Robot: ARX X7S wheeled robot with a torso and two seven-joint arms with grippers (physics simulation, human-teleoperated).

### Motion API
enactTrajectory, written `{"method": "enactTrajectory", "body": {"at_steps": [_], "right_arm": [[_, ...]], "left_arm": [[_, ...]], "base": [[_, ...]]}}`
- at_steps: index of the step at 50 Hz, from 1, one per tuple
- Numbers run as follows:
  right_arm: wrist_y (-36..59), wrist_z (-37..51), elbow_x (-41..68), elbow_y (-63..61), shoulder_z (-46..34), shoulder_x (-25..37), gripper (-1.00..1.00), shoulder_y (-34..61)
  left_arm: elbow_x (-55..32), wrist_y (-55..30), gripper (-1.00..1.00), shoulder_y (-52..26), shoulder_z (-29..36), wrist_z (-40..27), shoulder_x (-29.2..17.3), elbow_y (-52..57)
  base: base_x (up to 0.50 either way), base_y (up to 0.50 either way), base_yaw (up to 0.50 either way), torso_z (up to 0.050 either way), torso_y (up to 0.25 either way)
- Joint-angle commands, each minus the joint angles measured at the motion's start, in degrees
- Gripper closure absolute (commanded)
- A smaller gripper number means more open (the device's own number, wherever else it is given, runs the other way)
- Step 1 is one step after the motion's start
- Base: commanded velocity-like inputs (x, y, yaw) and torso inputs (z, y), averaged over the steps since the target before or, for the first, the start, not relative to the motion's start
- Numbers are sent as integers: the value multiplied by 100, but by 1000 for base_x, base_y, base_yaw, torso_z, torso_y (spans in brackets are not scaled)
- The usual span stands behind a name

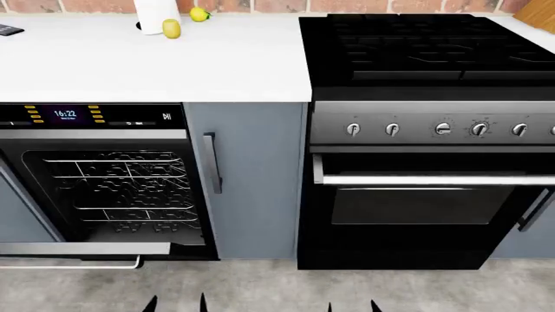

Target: Close the dishwasher door

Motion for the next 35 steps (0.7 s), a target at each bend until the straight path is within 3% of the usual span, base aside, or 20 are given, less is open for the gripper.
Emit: {"method": "enactTrajectory", "body": {"at_steps": [1, 14, 35], "right_arm": [[-116, 306, -94, 266, -261, 58, -100, -79], [-239, 369, 11, 266, -359, 75, -100, -106], [-266, 140, -8, 242, -51, 15, -100, -125]], "left_arm": [[110, 291, -100, 84, -278, 217, 14, -264], [156, 301, -100, 165, -611, 599, 40, -263], [153, 198, -100, 198, -512, 504, 33, -264]], "base": [[0, 0, 0, 0, 0], [0, 0, 0, 0, 0], [0, 0, 0, -49, 0]]}}
